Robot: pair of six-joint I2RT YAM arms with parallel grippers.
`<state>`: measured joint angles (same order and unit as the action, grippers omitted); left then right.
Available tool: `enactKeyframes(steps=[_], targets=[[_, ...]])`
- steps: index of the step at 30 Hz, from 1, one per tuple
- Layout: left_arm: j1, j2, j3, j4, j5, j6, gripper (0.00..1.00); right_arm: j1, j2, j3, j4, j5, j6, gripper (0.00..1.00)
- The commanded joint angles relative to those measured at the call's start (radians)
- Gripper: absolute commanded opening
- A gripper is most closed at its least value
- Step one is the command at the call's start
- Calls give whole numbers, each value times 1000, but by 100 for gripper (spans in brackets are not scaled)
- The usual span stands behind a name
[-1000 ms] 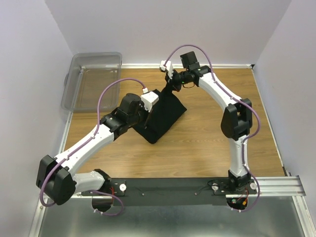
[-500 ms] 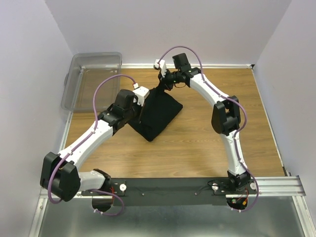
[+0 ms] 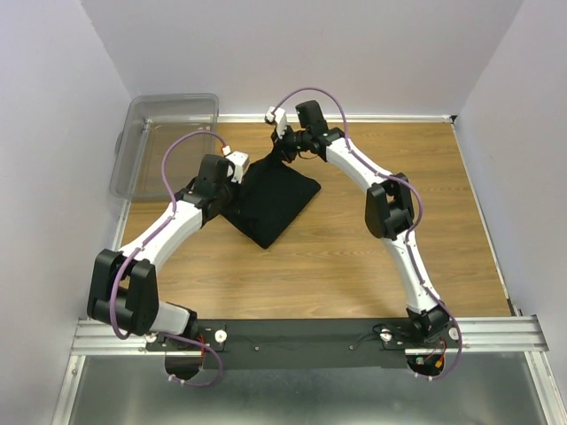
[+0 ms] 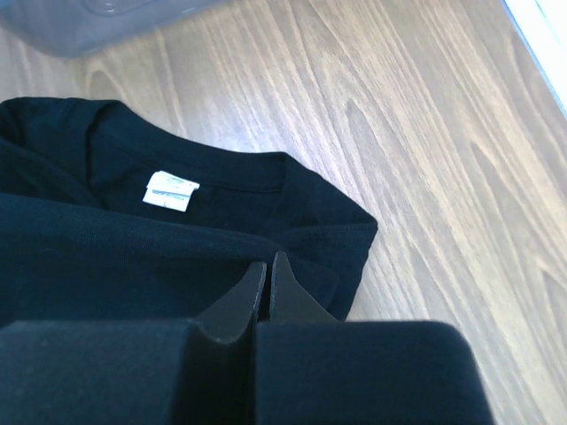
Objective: Fold and stack the t-shirts
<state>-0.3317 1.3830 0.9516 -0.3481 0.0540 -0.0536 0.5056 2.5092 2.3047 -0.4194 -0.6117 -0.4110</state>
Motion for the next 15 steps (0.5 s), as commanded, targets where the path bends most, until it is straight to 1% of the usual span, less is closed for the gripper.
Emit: enactKeyframes(steps=[1, 5, 11, 15], targets=[[25, 20, 3, -52, -81, -12, 0, -10, 42, 42, 122, 112, 70, 0], [33, 21, -4, -46, -91, -11, 0, -3, 62, 45, 157, 132, 107, 0], [69, 76, 4, -6, -95, 8, 0, 11, 97, 71, 189, 177, 162, 1], [74, 126, 41, 11, -108, 9, 0, 24, 108, 79, 212, 194, 196, 1]])
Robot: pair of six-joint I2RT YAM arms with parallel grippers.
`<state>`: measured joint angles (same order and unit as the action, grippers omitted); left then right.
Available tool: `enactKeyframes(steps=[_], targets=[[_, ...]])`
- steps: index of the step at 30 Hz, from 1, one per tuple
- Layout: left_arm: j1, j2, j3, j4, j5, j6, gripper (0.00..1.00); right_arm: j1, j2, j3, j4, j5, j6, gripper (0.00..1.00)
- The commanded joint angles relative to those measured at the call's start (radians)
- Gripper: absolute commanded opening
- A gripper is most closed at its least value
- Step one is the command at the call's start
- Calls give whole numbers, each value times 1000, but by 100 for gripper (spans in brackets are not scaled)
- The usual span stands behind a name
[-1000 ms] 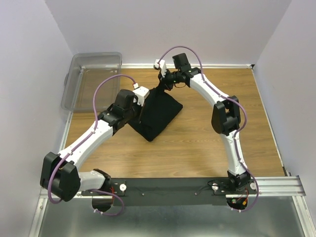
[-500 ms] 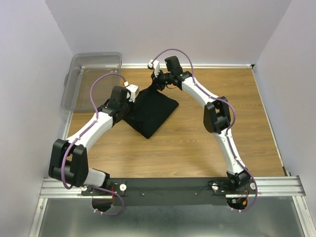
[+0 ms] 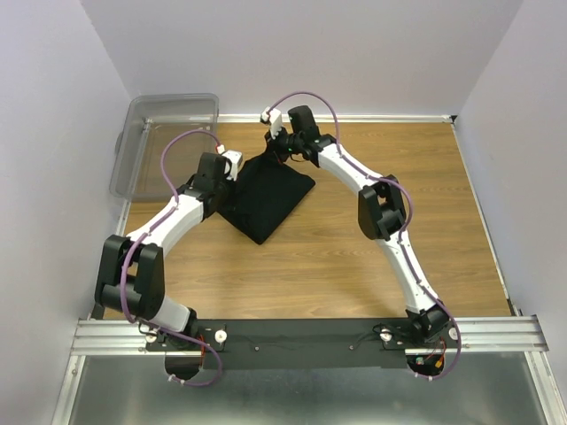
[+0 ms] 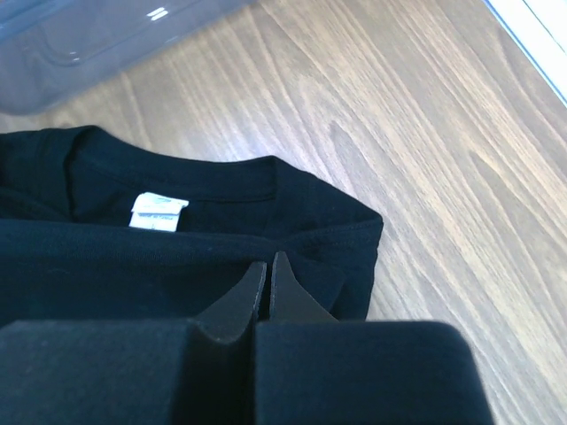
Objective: Fold and stack the t-shirts
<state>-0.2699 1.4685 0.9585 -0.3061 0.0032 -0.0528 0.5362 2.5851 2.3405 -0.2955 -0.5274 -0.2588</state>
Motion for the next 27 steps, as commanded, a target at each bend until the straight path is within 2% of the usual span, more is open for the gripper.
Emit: enactKeyframes(steps=[1, 5, 8, 13, 16, 17, 19, 21, 22, 23, 24, 27], targets=[[12, 46, 42, -31, -74, 10, 0, -5, 33, 43, 93, 112, 58, 1], [18, 70, 62, -30, -97, 19, 0, 4, 38, 42, 110, 116, 75, 1], [35, 84, 57, -24, -108, 27, 0, 5, 50, 54, 117, 127, 95, 6], [70, 119, 43, 19, -98, 37, 0, 5, 58, 69, 122, 152, 122, 19], [96, 160, 71, 39, -107, 39, 0, 5, 50, 69, 122, 181, 130, 30], [101, 171, 85, 38, -111, 38, 9, 4, 41, 65, 121, 217, 135, 41], [104, 185, 121, 36, -115, 39, 46, 5, 18, 42, 121, 266, 138, 53], [103, 165, 138, 38, -98, 36, 72, -8, -20, -9, 122, 309, 141, 63], [103, 118, 140, 45, -86, 30, 79, -19, -69, -76, 122, 302, 162, 64], [103, 86, 138, 50, -82, 28, 81, -53, -98, -119, 124, 284, 182, 65], [103, 54, 135, 58, -78, 25, 91, -73, -123, -159, 122, 236, 203, 67], [103, -97, 109, 67, -54, 28, 91, -137, -210, -332, 119, 121, 256, 72]])
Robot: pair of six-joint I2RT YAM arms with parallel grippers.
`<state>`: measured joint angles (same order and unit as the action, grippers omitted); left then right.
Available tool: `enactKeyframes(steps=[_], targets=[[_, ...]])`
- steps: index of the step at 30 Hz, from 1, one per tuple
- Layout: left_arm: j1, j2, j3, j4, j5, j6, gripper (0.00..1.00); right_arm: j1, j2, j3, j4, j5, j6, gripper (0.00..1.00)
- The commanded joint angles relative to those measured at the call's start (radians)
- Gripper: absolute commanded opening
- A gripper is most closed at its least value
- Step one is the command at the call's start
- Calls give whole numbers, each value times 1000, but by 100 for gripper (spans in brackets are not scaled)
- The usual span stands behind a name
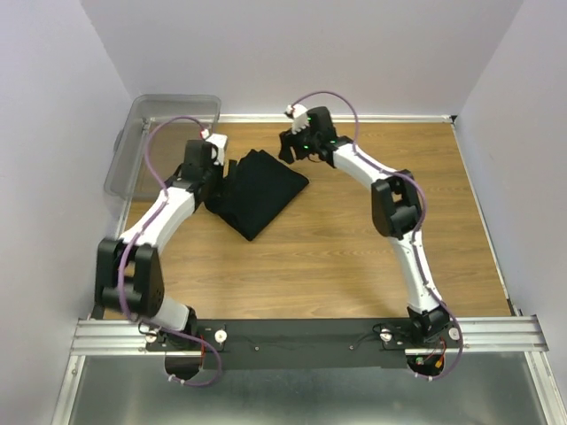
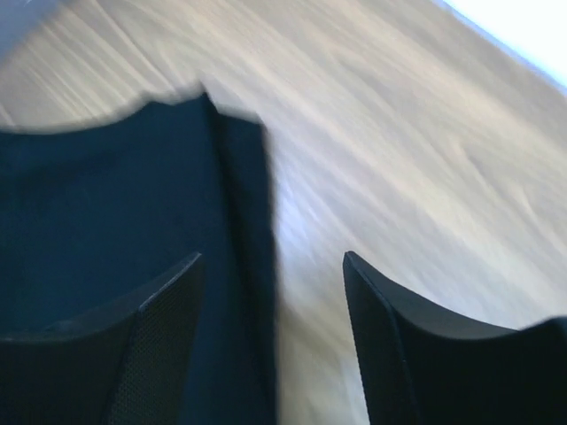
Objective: Fold and stack the t-shirts
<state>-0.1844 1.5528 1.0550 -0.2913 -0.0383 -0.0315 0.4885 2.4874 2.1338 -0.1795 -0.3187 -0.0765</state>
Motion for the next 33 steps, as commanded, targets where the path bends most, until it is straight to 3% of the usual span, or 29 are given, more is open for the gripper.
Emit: enactKeyframes(steps=[1, 6, 10, 15, 19, 21, 27, 29, 30, 33], targets=[[17, -262, -7, 55, -8, 7, 91, -99, -155, -177, 3, -104, 73, 73], [17, -560, -134, 121, 32, -7, 97, -119, -216, -408, -5, -183, 151, 74], [19, -681, -216, 132, 90, -30, 98, -120, -174, -419, -6, -264, 253, 76], [19, -749, -263, 130, 166, -83, 98, -123, -87, -358, -3, -382, 423, 76], [19, -796, -288, 142, 219, -137, 98, -126, -51, -350, -2, -450, 520, 68], [19, -806, -293, 146, 238, -148, 99, -136, -64, -371, -2, -470, 526, 61], [19, -832, -312, 152, 291, -188, 98, -186, -160, -483, 3, -411, 488, 57], [19, -844, -332, 164, 314, -199, 98, -205, -162, -500, 3, -448, 492, 37], [19, -852, -339, 173, 330, -211, 98, -206, -159, -518, 3, -471, 492, 20], [19, -861, -365, 191, 348, -237, 98, -226, -169, -557, 2, -488, 480, 4]])
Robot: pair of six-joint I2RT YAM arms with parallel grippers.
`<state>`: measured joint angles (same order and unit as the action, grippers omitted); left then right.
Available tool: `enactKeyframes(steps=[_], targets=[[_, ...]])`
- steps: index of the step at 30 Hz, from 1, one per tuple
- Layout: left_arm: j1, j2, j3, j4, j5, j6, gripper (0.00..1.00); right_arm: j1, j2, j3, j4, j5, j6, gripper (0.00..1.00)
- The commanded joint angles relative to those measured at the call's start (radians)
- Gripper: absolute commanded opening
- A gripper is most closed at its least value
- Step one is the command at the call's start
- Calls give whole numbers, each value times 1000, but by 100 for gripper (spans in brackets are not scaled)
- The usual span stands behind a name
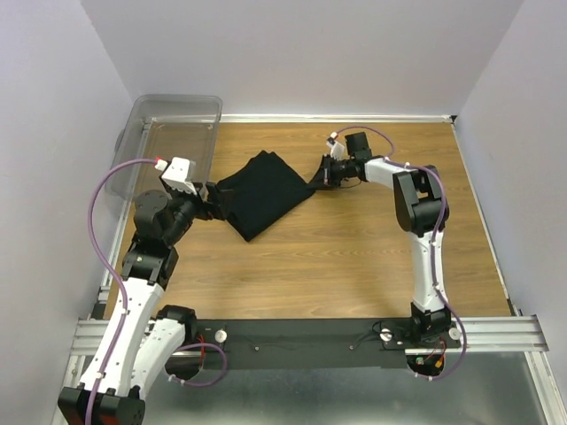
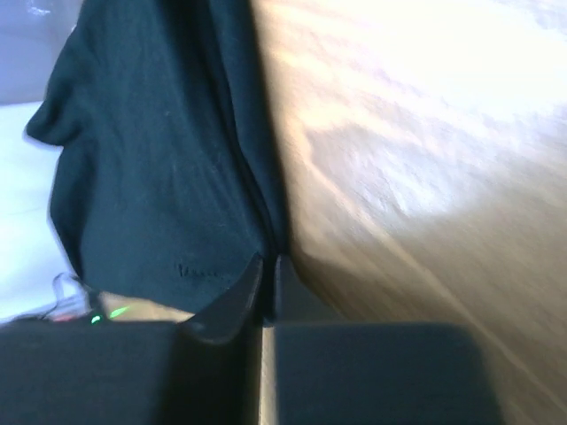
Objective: Fold and stack the t-shirts
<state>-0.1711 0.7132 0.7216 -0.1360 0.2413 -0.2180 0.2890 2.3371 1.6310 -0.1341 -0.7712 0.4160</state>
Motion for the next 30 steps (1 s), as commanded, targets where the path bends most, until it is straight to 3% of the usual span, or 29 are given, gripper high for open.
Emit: enactKeyframes(steps=[1, 8, 11, 14, 17, 18, 20, 21, 30], targets=[[5, -26, -37, 42, 87, -72, 99, -36, -28, -86, -45, -49, -23, 1], [2, 37, -194, 212, 219, -277, 98, -221, -232, -294, -77, -27, -167, 0], [-54, 135, -237, 311, 198, -319, 98, -281, -336, -361, -156, 7, -309, 1], [-184, 268, -234, 458, 162, -380, 97, -341, -395, -430, -228, 42, -440, 0], [-278, 469, -165, 559, 161, -402, 82, -375, -441, -491, -251, 56, -494, 0], [-301, 524, -145, 606, 171, -414, 66, -389, -449, -506, -255, 49, -499, 1], [-314, 685, -79, 650, 206, -423, 53, -399, -449, -514, -257, 35, -508, 0], [-318, 780, -55, 667, 210, -423, 40, -405, -440, -516, -263, 26, -508, 1], [-282, 1083, 191, 586, 129, -380, 34, -435, -427, -520, -272, 12, -534, 1]])
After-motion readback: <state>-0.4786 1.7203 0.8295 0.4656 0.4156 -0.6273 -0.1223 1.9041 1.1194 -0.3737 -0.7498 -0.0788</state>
